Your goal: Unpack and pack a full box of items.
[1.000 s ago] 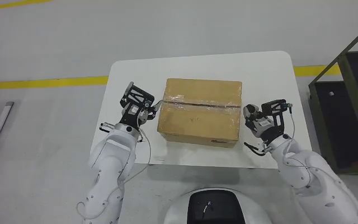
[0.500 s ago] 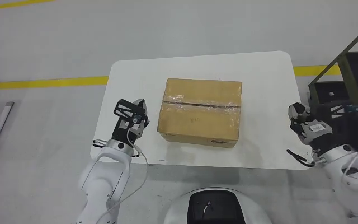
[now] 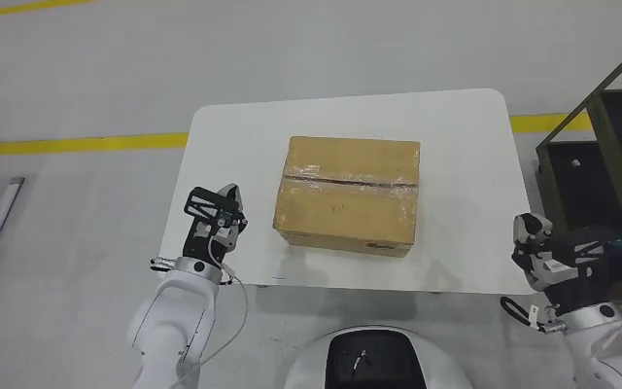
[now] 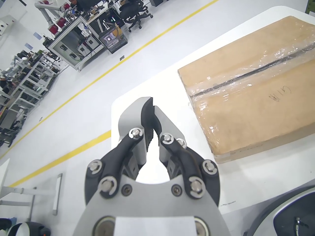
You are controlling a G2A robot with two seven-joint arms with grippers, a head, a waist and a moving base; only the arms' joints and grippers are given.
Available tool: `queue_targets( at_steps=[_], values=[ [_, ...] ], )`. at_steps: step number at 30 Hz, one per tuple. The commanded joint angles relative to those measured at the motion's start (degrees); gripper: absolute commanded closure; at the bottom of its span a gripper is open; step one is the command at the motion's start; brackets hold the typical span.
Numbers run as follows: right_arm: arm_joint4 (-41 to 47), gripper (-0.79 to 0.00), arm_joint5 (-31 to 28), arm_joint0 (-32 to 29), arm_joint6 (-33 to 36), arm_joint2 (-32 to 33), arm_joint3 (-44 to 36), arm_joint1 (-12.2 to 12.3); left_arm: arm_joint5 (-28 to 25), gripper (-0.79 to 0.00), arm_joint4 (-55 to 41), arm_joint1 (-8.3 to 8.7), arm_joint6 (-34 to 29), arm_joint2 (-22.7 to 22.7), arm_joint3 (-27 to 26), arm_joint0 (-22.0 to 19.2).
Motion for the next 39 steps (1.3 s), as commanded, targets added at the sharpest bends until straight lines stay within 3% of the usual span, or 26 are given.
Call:
queue_targets(
  at_steps=[1,7,12,19,22,23,24,25,26,27,28,35,39],
  values=[
    [-0.02,0.000,-0.01,-0.01,0.00,0.00,0.00,0.00,0.02,0.000,-0.03,0.00,0.01,-0.01,0.01,0.01],
    [0.53,0.000,-2.12,0.16,-0.33,-0.89,0.22,0.02,0.02,0.000,-0.03,0.00,0.01,-0.01,0.01,0.01],
    [-2.19,0.000,-1.13,-1.72,-7.45,-0.90,1.14,-0.36,0.99,0.000,-1.10,-0.08,1.41,0.32,0.00,0.87],
    [0.52,0.000,0.18,-9.34,-16.99,2.76,1.76,-1.19,10.49,0.000,-10.77,-0.72,-2.36,-2.63,-2.73,5.69],
    [1.00,0.000,-1.13,-11.94,-19.61,4.30,2.00,-1.42,11.79,0.000,-11.09,-0.72,-4.36,-3.88,-4.52,8.10],
    [1.73,-0.037,-1.93,-12.57,-19.97,4.33,2.10,-1.49,10.94,0.000,-10.94,-0.66,-4.58,-3.91,-5.19,8.74],
    [2.75,-0.779,-2.84,-12.98,-20.15,4.28,2.15,-1.56,10.15,-0.733,-10.69,-0.60,-4.61,-4.10,-5.69,9.22],
    [3.15,-0.785,-3.16,-13.06,-20.19,4.25,2.17,-1.58,10.15,-0.785,-10.69,-0.60,-4.61,-4.10,-5.69,9.22],
    [2.75,-0.008,-2.88,-13.02,-20.23,4.33,2.16,-1.57,10.33,-0.003,-10.78,-0.62,-4.66,-4.09,-5.63,9.17],
    [3.13,-0.017,-3.19,-13.11,-20.24,4.28,2.18,-1.58,10.09,-0.009,-10.69,-0.60,-4.66,-4.11,-5.74,9.27],
    [3.23,-0.055,-3.25,-13.11,-20.24,4.26,2.18,-1.58,10.06,-0.017,-10.67,-0.59,-4.64,-4.11,-5.75,9.27],
    [3.15,-0.511,-3.16,-13.06,-20.19,4.25,2.17,-1.58,10.15,-0.467,-10.69,-0.60,-4.61,-4.10,-5.69,9.21],
    [3.15,-0.679,-3.16,-13.06,-20.19,4.25,2.17,-1.58,10.15,-0.642,-10.69,-0.60,-4.61,-4.10,-5.69,9.22]
  ],
)
